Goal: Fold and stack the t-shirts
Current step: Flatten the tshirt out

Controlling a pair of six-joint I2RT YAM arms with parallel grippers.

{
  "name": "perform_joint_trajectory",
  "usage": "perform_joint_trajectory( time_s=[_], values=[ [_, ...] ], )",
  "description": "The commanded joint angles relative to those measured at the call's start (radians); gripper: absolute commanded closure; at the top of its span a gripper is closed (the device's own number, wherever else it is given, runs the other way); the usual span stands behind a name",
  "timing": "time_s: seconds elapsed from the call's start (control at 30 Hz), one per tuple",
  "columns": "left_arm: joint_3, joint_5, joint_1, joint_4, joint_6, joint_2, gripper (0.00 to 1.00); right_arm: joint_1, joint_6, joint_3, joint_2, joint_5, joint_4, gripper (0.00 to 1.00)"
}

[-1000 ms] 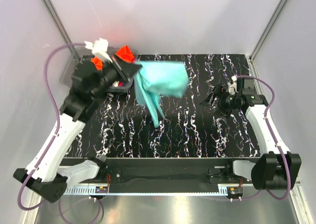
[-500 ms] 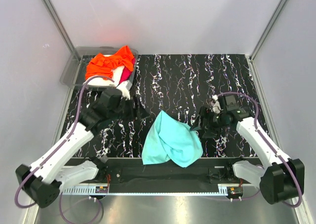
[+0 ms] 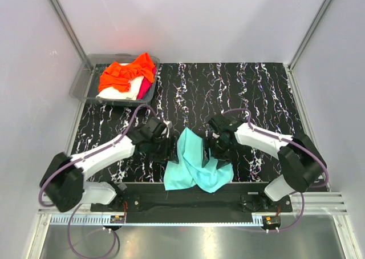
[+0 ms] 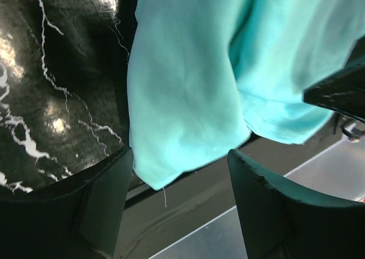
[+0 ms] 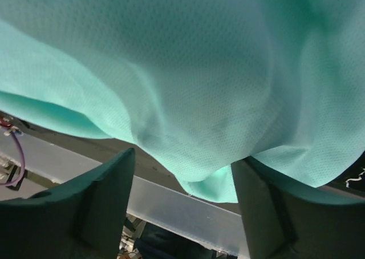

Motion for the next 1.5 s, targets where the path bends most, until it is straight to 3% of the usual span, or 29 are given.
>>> perform_joint_trajectory(
  time_s=[0.0, 0.1, 0.17, 0.33, 0.37, 0.4, 0.57, 0.7, 0.9, 1.1, 1.23, 1.33, 1.43, 1.47],
  values=[
    [0.06, 0.034, -0.006, 0.078, 0.035, 0.101, 0.29, 0.01, 0.023, 0.044, 0.017, 0.099, -0.001, 0.28],
    [0.103, 0.029, -0.006, 0.104, 0.052, 0.202, 0.34, 0.01, 0.048, 0.041, 0.024, 0.12, 0.001, 0.41],
    [0.142, 0.034, -0.006, 0.109, 0.063, 0.266, 0.45, 0.01, 0.053, 0.042, 0.012, 0.149, -0.008, 0.54],
    [0.168, 0.0, -0.006, 0.106, 0.101, 0.293, 0.77, 0.012, 0.083, 0.03, -0.112, 0.26, -0.06, 0.86],
    [0.171, -0.006, -0.006, 0.102, 0.106, 0.282, 0.92, 0.01, 0.083, 0.03, -0.13, 0.275, -0.074, 0.98],
    [0.174, -0.035, -0.006, 0.09, 0.116, 0.27, 1.0, 0.009, 0.086, 0.038, -0.159, 0.316, -0.091, 1.0],
    [0.214, -0.155, -0.006, -0.055, 0.15, 0.114, 1.0, 0.01, 0.077, 0.114, -0.27, 0.442, -0.247, 1.0],
    [0.261, -0.256, -0.006, -0.183, 0.182, -0.148, 1.0, 0.01, 0.077, 0.224, -0.435, 0.539, -0.401, 1.0],
    [0.346, -0.339, -0.007, -0.33, 0.192, -0.436, 1.0, 0.01, 0.125, 0.401, -0.646, 0.576, -0.536, 1.0],
    [0.38, -0.38, -0.006, -0.39, 0.175, -0.598, 1.0, 0.009, 0.125, 0.475, -0.675, 0.557, -0.577, 1.0],
    [0.389, -0.393, -0.007, -0.382, 0.214, -0.534, 1.0, 0.01, 0.089, 0.481, -0.565, 0.637, -0.593, 1.0],
    [0.424, -0.419, -0.003, -0.411, 0.244, -0.329, 0.98, -0.022, 0.01, 0.542, -0.358, 0.706, -0.581, 1.0],
    [0.563, -0.511, 0.023, -0.488, 0.253, -0.068, 0.65, -0.186, -0.107, 0.605, -0.16, 0.654, -0.511, 1.0],
    [0.591, -0.537, 0.028, -0.499, 0.265, -0.019, 0.55, -0.295, -0.163, 0.607, -0.126, 0.627, -0.475, 1.0]
  ],
)
